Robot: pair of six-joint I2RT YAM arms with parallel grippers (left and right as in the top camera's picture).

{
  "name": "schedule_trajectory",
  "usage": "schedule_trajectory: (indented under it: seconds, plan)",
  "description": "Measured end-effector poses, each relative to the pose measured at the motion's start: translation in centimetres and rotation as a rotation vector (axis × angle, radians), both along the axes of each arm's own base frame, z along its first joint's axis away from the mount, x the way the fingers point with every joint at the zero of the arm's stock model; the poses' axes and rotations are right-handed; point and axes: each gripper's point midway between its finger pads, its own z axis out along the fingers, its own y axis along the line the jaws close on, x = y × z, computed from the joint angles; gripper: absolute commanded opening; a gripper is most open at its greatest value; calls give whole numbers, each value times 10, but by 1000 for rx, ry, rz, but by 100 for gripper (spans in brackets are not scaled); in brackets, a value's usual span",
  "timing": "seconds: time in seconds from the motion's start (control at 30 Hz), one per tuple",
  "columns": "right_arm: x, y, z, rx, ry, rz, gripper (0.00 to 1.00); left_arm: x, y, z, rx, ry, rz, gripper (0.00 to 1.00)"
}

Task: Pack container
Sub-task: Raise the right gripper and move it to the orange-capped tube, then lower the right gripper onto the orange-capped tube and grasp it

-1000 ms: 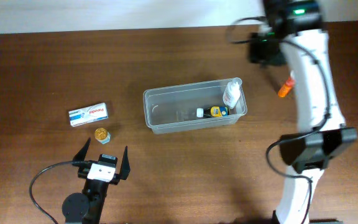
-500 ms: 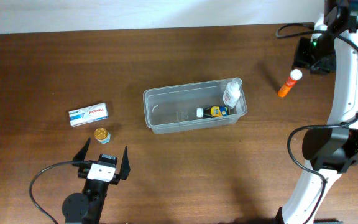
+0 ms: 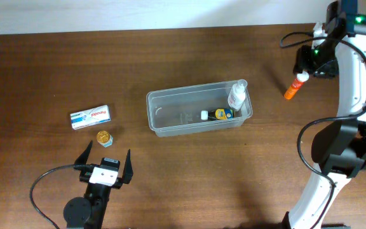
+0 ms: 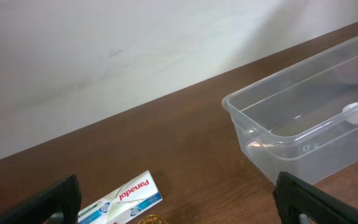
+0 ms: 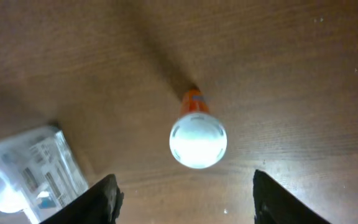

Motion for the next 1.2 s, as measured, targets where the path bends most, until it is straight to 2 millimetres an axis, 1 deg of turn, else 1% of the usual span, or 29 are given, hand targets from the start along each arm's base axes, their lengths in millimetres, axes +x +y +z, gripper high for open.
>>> schedule_trajectory:
  seconds: [0.3, 0.47, 0.53, 0.6, 0.7, 0.73, 0.87, 0.97, 1.1, 1.17, 1.2]
  plan:
    - [9, -2, -30, -7, -8, 21, 64, 0, 0, 0, 0, 0, 0, 99]
    - [9, -4, -47, -6, -2, 21, 64, 0, 0, 0, 0, 0, 0, 99]
    - [8, -6, -51, -5, 0, 17, 64, 0, 0, 0, 0, 0, 0, 99]
    - [9, -10, -52, -7, -6, 9, 62, 0, 0, 0, 0, 0, 0, 99]
    - [10, -17, -52, -9, -16, -5, 55, 0, 0, 0, 0, 0, 0, 99]
    - [10, -20, -52, -10, -19, -9, 54, 0, 0, 0, 0, 0, 0, 100]
    - [13, -25, -51, -15, -35, -17, 54, 0, 0, 0, 0, 0, 0, 99]
    - [14, -24, -51, -10, -39, -15, 53, 0, 0, 0, 0, 0, 0, 99]
    - [15, -21, -54, 11, -38, -10, 40, 0, 0, 0, 0, 0, 0, 99]
    - [15, -19, -58, 24, -32, -7, 31, 0, 0, 0, 0, 0, 0, 99]
    - [15, -18, -62, 33, -23, -3, 29, 0, 0, 0, 0, 0, 0, 99]
